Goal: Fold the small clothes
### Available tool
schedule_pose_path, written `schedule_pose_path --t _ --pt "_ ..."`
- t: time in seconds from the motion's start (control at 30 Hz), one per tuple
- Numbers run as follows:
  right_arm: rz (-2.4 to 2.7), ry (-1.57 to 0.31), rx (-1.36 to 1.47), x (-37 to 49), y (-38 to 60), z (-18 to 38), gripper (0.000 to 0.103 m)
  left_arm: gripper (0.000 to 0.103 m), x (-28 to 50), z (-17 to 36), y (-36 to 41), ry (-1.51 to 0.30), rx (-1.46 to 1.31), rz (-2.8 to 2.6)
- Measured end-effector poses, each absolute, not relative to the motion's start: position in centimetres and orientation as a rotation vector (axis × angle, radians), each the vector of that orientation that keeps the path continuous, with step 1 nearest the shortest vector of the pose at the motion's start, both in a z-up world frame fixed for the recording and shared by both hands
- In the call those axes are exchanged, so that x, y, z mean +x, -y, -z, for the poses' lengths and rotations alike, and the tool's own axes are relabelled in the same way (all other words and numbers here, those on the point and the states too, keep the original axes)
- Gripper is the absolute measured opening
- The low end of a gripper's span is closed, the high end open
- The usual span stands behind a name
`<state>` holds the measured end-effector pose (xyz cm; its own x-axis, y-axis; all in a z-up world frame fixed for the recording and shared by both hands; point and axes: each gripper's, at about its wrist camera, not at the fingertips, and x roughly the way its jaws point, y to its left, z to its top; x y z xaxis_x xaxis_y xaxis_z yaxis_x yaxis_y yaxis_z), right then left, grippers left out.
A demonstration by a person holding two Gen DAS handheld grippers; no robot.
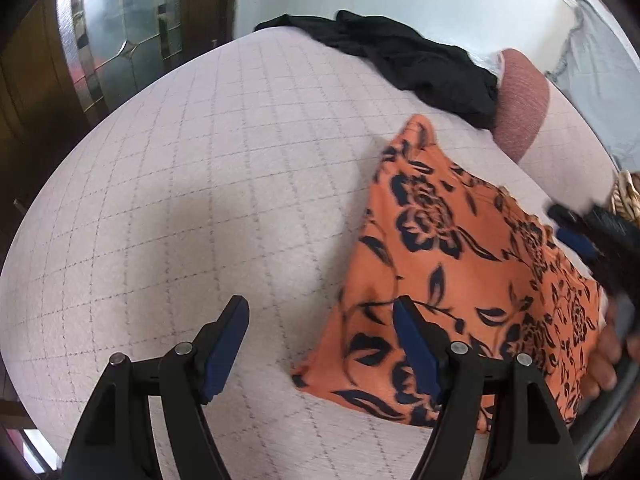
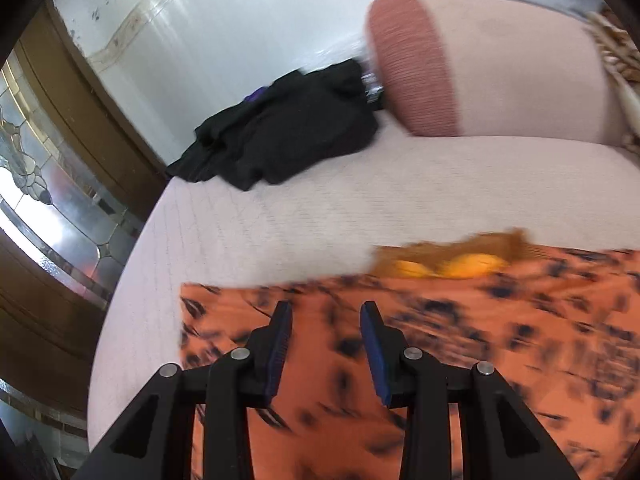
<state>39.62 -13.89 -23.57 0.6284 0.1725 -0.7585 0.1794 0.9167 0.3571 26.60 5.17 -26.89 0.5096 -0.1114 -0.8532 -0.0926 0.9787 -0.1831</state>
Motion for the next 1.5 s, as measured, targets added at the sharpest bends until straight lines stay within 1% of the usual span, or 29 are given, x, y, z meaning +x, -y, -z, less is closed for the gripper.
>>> schedule_pose_path --t 0.17,0.3,0.43,0.53,0.57,0.63,0.7,0.8,0.9,0.97,1.07,1.17,1.33,1.5 --pt "0.188 -0.891 0.423 32.9 22.2 23.1 0.039 0.075 26.3 27.1 -1.8 -1.058 -0.170 0.062" --pt "0.364 -0.894 0.534 29.4 29.7 24.5 0.039 0.075 26.2 27.6 0.2 -1.066 -0.078 0.051" --pt "0.451 -0.894 0.598 29.6 33.7 26.4 0.039 0.075 26.9 29.0 -0.3 -1.116 -0.077 0.034" --pt "0.506 -0.975 0.564 32.0 35.0 29.6 0.039 0.077 28.1 30.1 -1.5 -1.149 -0.147 0.032" --pt "0.518 -0.970 0.547 32.4 35.0 30.0 0.040 0.077 28.2 29.9 -1.6 -1.146 -0.154 0.028" --pt "0.546 -0.962 0.490 33.4 34.2 29.5 0.043 0.077 28.3 29.7 -1.8 -1.149 -0.165 0.026" --pt "0.544 -0.999 0.430 34.5 32.9 28.7 0.042 0.077 28.3 29.5 -2.2 -1.155 -0.207 0.031" --pt "0.391 -0.954 0.395 36.0 29.1 26.1 0.042 0.077 28.1 29.2 -3.0 -1.153 -0.233 0.037" --pt "0.182 -0.950 0.412 38.1 23.4 24.1 0.042 0.077 27.4 28.9 -4.3 -1.140 -0.215 0.016" --pt "0.041 -0.962 0.360 40.0 17.8 23.1 0.042 0.077 27.2 28.9 -5.1 -1.143 -0.221 0.024" --pt "-0.139 -0.989 0.314 42.3 10.2 22.9 0.043 0.077 26.5 29.0 -6.5 -1.146 -0.219 0.030" --pt "-0.213 -1.039 0.293 44.8 4.5 24.0 0.043 0.078 26.0 28.8 -7.1 -1.142 -0.195 0.046" --pt "-0.149 -1.132 0.237 49.1 1.0 27.9 0.043 0.078 26.0 28.6 -7.1 -1.134 -0.137 0.068" --pt "-0.140 -1.061 0.341 48.0 2.3 26.4 0.042 0.077 27.1 28.2 -5.9 -1.104 -0.108 0.055"
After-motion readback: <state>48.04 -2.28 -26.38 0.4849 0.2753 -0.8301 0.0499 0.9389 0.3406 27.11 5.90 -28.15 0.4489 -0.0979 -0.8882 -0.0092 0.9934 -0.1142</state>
